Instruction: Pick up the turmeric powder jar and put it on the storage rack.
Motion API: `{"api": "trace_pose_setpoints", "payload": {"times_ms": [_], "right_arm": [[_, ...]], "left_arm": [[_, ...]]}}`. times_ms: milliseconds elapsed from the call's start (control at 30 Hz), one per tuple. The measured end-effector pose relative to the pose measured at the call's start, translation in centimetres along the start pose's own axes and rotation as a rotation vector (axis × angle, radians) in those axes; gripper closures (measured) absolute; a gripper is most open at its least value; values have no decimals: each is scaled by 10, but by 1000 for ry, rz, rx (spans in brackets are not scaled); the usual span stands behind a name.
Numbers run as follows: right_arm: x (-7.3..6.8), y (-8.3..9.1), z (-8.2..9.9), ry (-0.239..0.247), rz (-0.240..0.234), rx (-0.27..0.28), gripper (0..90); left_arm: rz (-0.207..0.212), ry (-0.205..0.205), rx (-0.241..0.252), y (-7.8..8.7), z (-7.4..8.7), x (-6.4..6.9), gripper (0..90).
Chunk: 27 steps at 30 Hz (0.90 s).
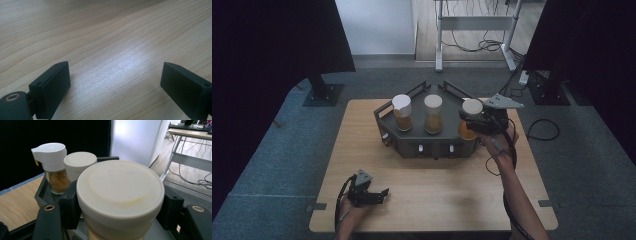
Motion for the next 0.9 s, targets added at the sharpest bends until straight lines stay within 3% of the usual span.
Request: {"api": "trace_pose_setpoints", "payload": {"times_ms": [900], "right_arm": [[14, -31, -3, -4, 30, -9, 332]], "left_arm": [[-34, -56, -15, -1, -2, 8, 85]]}}
Point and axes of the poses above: each handheld gripper's, and its own axes: y roughly backward along the jaws, z roughly out of its underside, x roughly to its right, the point moved 6 cm from there along -y, roughly forward along the jaws, and after that the axes turned 6 degrees about -z, right-handed, at the moved point
